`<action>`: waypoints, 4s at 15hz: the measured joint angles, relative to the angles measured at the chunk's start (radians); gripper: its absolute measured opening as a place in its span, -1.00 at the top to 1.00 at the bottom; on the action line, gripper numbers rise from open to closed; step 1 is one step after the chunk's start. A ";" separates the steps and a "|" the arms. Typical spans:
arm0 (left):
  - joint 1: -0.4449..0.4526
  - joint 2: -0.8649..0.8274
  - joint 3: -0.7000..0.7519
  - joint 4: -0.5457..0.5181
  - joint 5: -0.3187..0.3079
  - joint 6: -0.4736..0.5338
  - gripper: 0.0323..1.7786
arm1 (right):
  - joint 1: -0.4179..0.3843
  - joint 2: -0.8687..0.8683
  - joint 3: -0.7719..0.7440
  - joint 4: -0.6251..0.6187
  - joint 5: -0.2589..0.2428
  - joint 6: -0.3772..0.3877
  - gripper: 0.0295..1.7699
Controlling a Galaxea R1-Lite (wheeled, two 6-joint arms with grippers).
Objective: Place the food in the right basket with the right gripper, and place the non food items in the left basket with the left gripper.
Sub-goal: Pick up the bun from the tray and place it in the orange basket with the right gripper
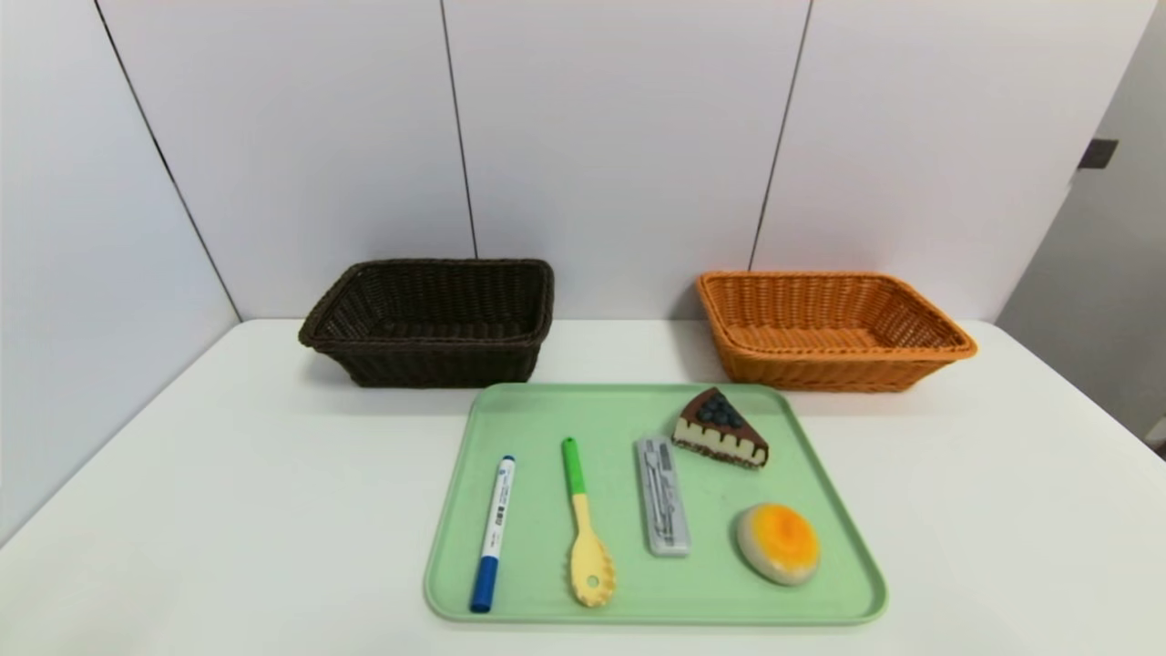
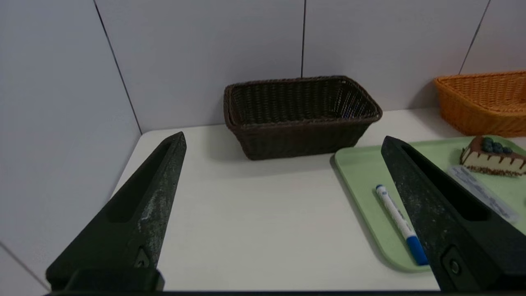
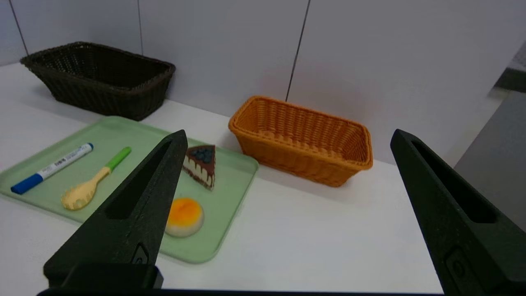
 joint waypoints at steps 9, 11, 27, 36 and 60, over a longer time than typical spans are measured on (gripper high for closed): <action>-0.008 0.491 -0.264 -0.145 -0.054 -0.001 -0.90 | 0.174 0.596 -0.323 -0.123 0.027 0.006 -0.93; -0.027 0.523 -0.273 -0.145 -0.054 0.001 -0.90 | 0.238 0.682 -0.350 -0.114 0.016 0.006 -0.93; -0.046 0.566 -0.266 -0.143 -0.056 0.039 -0.90 | 0.451 1.111 -0.718 0.762 0.004 -0.160 -0.93; -0.047 0.551 -0.226 -0.147 -0.053 0.038 -0.90 | 0.448 1.308 -0.695 0.760 -0.033 -0.227 -0.93; -0.047 0.537 -0.198 -0.148 -0.054 0.024 -0.90 | 0.483 1.402 -0.579 0.608 -0.098 -0.234 -0.08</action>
